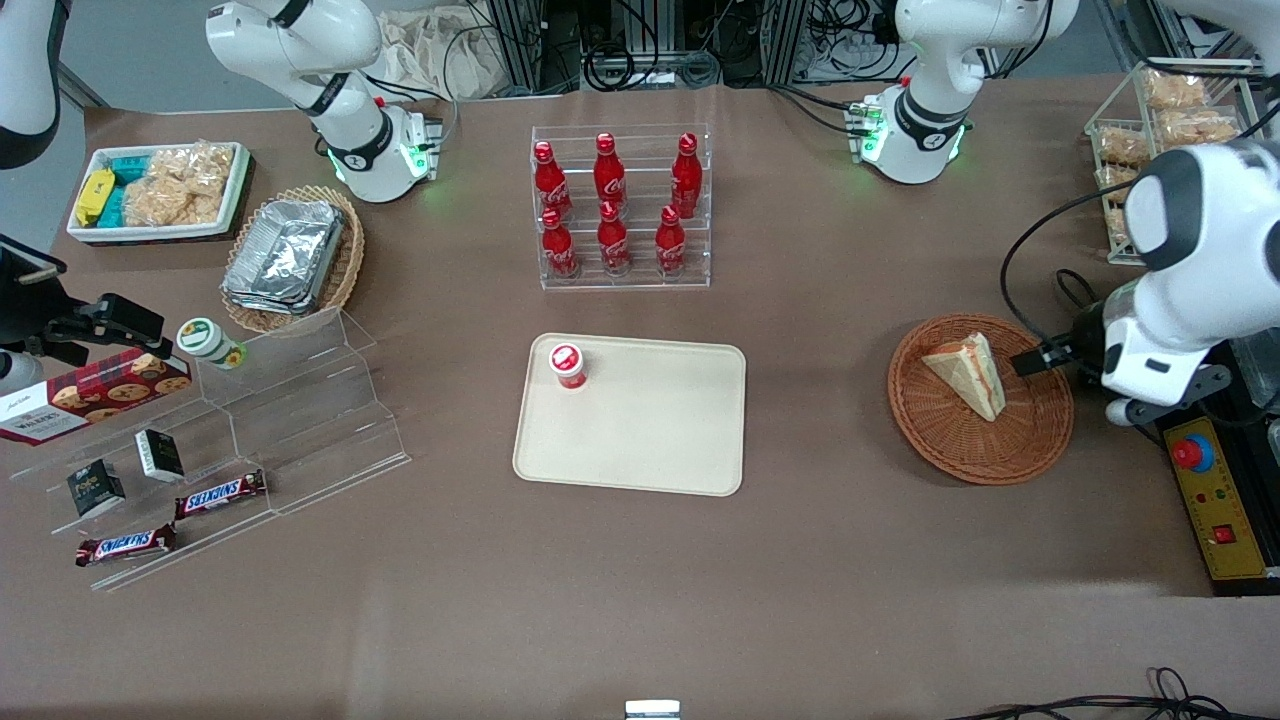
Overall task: Place sandwich from basket to tray
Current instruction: 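Lower the open left gripper over the sandwich in the basket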
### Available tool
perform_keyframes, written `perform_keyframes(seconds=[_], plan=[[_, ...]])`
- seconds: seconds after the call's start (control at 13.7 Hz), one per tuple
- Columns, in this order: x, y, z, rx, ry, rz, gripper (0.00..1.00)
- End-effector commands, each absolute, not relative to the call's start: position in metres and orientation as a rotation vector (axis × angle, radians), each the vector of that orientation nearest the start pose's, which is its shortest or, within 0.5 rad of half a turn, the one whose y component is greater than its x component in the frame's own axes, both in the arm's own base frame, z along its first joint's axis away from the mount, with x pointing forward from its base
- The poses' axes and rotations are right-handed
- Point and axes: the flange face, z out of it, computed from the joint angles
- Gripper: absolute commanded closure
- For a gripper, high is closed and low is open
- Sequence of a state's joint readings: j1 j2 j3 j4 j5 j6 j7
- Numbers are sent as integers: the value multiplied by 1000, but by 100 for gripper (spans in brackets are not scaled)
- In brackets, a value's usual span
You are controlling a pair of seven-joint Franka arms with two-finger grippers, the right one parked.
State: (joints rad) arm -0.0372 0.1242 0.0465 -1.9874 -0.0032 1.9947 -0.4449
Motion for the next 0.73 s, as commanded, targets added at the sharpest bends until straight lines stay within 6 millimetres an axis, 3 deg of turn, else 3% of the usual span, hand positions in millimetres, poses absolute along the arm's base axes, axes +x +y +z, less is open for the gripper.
perform_keyframes(seconds=[0.0, 0.36, 0.66], plan=[[558, -1, 348, -2999, -852, 140, 0], [554, -1, 269, -2960, -912, 185, 0], [535, -2, 230, -2963, -918, 152, 0]])
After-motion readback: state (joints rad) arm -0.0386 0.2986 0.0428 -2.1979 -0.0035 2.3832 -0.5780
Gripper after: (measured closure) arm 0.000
